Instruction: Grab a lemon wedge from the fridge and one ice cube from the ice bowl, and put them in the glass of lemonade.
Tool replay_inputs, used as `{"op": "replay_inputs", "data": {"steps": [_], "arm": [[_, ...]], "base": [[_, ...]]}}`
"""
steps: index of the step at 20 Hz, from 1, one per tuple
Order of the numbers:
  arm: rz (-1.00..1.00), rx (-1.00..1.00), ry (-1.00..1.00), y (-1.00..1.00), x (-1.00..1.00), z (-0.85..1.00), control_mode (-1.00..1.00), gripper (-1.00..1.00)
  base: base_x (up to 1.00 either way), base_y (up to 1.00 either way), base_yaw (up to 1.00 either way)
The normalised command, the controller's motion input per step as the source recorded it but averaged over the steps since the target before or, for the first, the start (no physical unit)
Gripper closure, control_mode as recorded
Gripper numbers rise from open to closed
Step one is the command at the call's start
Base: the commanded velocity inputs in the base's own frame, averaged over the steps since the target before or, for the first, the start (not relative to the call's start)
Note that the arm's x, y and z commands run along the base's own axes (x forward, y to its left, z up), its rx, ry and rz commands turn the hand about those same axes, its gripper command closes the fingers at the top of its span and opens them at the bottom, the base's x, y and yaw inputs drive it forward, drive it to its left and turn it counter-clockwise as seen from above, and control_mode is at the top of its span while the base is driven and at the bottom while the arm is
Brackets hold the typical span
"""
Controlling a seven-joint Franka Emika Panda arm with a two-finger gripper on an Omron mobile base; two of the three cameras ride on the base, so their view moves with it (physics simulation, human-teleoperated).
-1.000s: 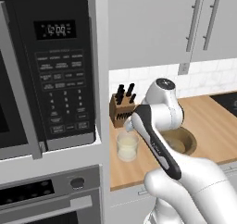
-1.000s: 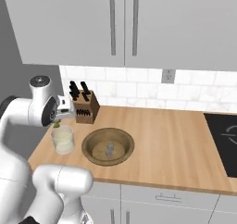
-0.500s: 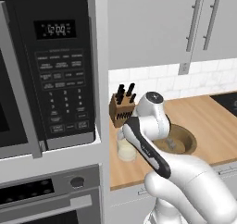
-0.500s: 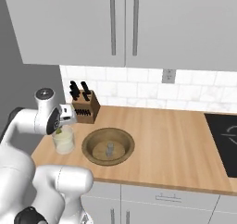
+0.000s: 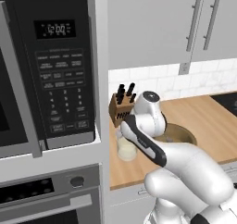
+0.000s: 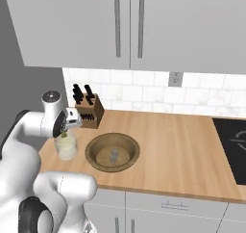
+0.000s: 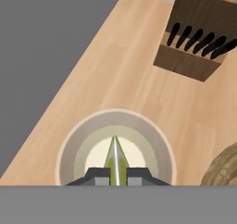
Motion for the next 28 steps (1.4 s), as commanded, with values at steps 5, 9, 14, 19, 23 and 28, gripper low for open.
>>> {"op": "replay_inputs", "data": {"steps": [5,9,14,19,23,28], "arm": [[0.0,-0.02,0.0,0.09,0.14,-0.04,-1.0,1.0],[0.0,0.0,0.0,0.02,0.13,-0.01,-1.0,-1.0],[0.0,0.0,-0.02,-0.03,0.07,0.18,-1.0,-1.0],[-0.21,0.03,0.0,-0.81,-0.74,0.21,-1.0,-1.0],[-0.31,0.06,0.08,-1.0,-0.99,0.0,-1.0,-1.0],[-0.34,0.02,0.23,-1.0,-0.61,-0.18,-1.0,-1.0]], "base": [[0.0,0.0,0.0],[0.0,0.0,0.0],[0.0,0.0,0.0],[0.0,0.0,0.0],[0.0,0.0,0.0],[0.0,0.0,0.0]]}}
